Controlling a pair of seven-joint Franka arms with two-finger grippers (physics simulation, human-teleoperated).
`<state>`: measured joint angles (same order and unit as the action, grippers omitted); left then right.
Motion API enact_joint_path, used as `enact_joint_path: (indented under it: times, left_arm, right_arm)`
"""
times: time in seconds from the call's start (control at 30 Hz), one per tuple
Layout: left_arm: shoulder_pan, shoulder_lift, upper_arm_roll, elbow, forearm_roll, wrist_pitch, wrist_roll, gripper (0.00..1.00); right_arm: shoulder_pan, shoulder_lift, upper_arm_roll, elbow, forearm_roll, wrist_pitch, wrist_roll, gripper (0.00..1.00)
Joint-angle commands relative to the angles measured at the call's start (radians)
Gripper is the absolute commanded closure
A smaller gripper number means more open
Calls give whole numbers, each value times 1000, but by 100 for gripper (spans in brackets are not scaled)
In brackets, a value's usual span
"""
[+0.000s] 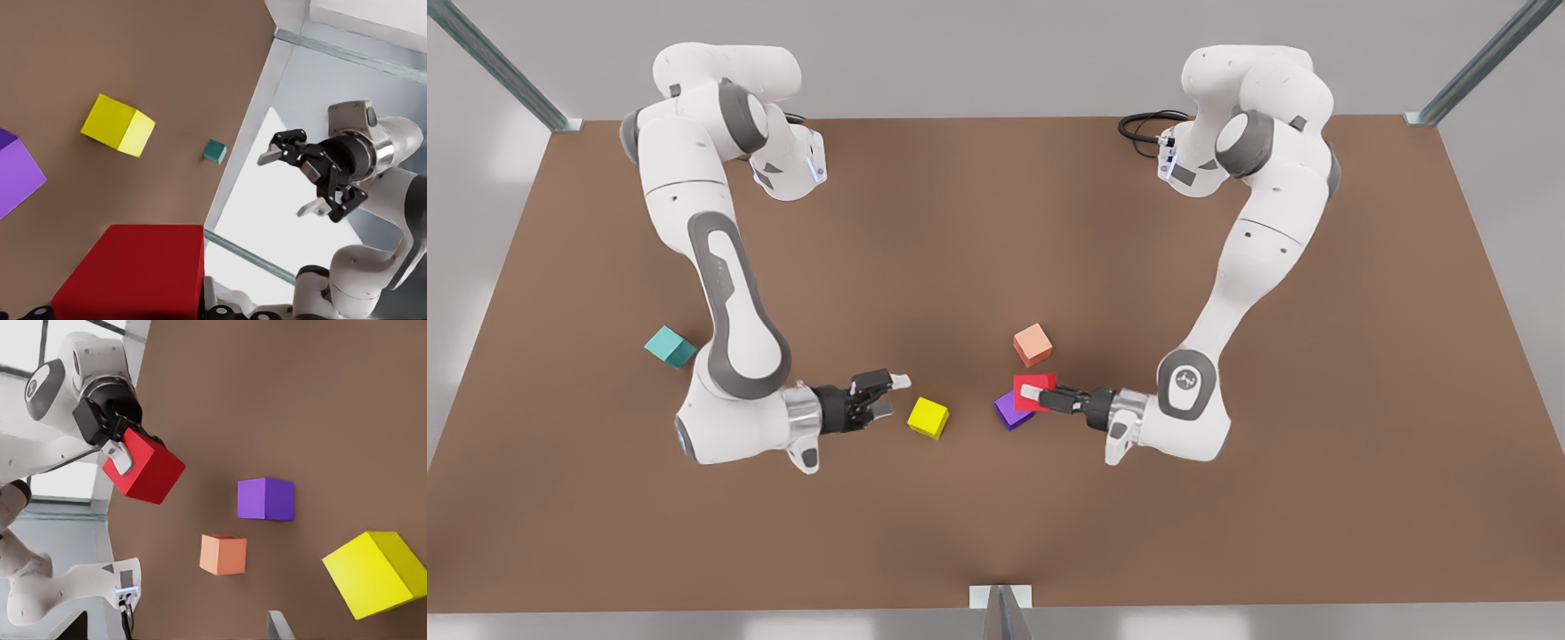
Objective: Pick up red wooden cube and pass to hand red wooden cube and place in blue wooden cube
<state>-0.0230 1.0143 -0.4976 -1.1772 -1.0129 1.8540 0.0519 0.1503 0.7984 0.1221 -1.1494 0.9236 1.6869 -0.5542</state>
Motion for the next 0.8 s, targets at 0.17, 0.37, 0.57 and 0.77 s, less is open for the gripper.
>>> enact_joint_path:
  times: [0.17, 0.37, 0.57, 0.77]
  left_arm:
    - [0, 36, -6, 1, -99, 2, 402, 37]
    - [-8, 64, -32, 5, -105, 53, 557, 38]
    - [-28, 70, -56, 5, -107, 139, 557, 38]
    - [-28, 75, -56, 5, -124, 143, 568, 38]
  right_arm:
    - [0, 35, 4, -12, 210, 287, -1368, 0]
    - [54, 70, 25, 2, 334, 382, -1512, 0]
    - [97, 74, 33, -56, 440, 384, -1592, 0]
    - [94, 16, 53, -170, 472, 373, -1650, 0]
